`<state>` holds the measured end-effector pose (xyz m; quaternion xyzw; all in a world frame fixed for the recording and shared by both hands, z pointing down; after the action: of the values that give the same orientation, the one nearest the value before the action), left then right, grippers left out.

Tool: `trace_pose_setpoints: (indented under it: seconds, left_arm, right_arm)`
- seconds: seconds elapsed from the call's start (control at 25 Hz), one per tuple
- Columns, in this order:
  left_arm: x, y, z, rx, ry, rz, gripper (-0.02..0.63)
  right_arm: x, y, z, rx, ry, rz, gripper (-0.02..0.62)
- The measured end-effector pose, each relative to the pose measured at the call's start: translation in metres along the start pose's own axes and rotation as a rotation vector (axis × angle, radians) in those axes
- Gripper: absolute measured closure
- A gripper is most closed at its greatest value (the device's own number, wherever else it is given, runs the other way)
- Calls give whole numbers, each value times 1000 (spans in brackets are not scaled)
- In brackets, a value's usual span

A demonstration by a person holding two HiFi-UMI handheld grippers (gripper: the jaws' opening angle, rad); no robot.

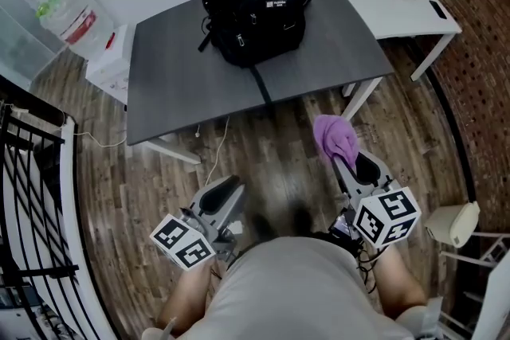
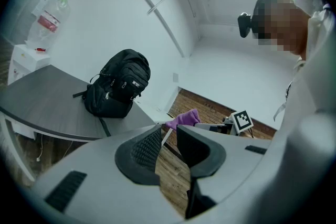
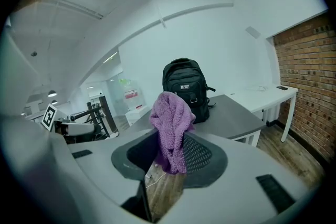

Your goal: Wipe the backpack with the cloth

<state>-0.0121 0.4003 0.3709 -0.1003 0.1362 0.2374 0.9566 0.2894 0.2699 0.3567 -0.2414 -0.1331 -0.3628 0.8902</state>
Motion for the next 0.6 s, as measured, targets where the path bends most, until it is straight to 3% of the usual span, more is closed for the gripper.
trace_pose_setpoints:
  seconds: [0.6]
  left_arm:
    - [3, 18, 11, -18, 18, 52, 514]
  right_arm:
    - [-6, 14, 0, 45, 28, 86, 466]
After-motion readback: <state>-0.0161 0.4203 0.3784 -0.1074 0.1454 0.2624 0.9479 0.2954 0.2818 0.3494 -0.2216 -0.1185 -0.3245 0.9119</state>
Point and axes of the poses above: the fingertips, and each gripper's own axes: y backward along the fingers, x to its right, z out of its underside, the point moved 10 cm from there along y, backward along the fingers, and after that the axes turned 11 degrees about -y, right-handed, at the moved point
